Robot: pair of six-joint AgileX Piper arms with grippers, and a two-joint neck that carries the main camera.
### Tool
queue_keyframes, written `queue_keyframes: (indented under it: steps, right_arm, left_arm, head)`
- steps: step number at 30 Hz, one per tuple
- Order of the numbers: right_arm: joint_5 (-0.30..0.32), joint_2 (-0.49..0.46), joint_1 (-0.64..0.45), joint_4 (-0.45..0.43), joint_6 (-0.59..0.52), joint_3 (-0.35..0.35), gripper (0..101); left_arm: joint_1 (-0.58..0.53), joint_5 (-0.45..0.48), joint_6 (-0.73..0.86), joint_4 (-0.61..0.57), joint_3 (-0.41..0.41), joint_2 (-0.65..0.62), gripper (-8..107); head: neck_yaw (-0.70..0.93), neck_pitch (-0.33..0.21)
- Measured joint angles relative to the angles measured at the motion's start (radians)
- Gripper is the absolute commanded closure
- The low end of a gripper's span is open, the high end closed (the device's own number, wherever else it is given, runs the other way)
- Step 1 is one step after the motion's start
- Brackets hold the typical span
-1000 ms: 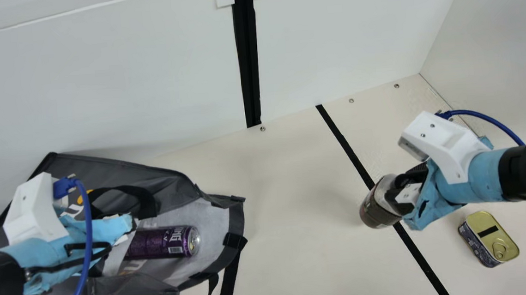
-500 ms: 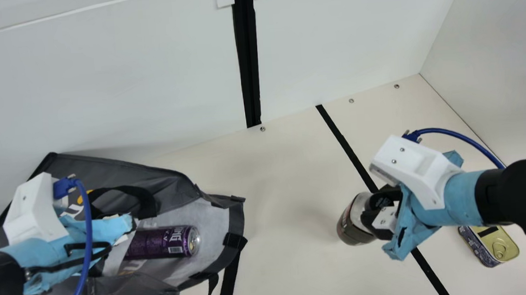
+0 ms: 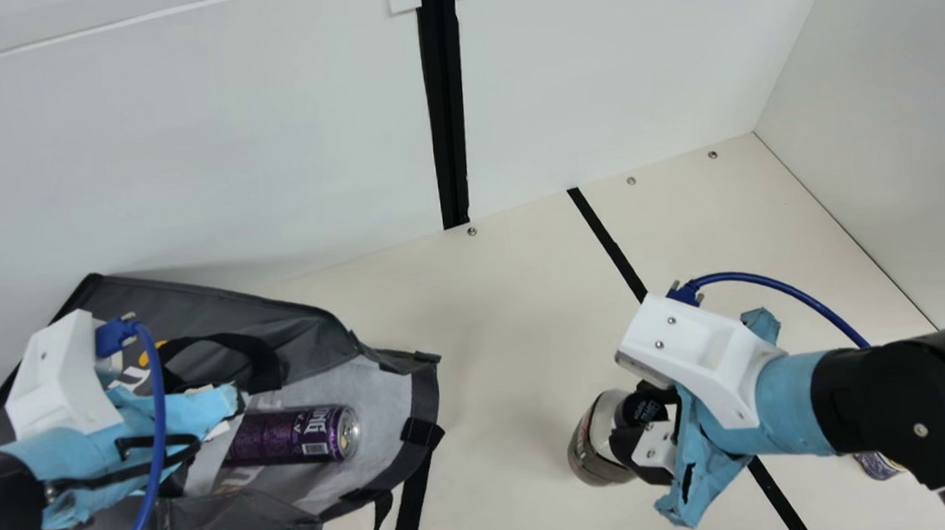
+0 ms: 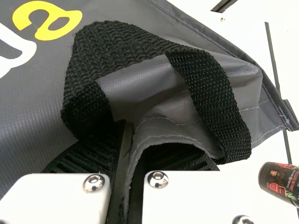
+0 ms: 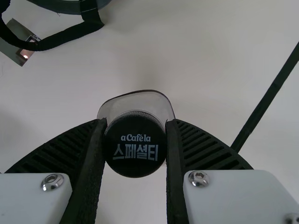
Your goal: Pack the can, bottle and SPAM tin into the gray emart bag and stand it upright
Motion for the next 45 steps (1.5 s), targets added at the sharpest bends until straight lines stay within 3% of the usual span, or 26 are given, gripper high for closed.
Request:
queue_keyframes:
  steps: [12,24,45]
  right_arm:
    - [0.004,-0.029,0.095,0.047,0.086,0.025,101]
    - [0.007,-0.062,0.117,0.164,0.098,-0.031,101]
    - [0.004,-0.035,0.029,0.455,-0.076,-0.096,101]
  left_arm:
    - [0.000,0.000,0.000,0.000,0.000,0.000,107]
    - [0.000,0.000,0.000,0.000,0.000,0.000,107]
    - [0.000,0.000,0.000,0.000,0.000,0.000,107]
  head:
    - [0.000,0.000]
    - [0.002,0.002]
    - [0.002,0.000]
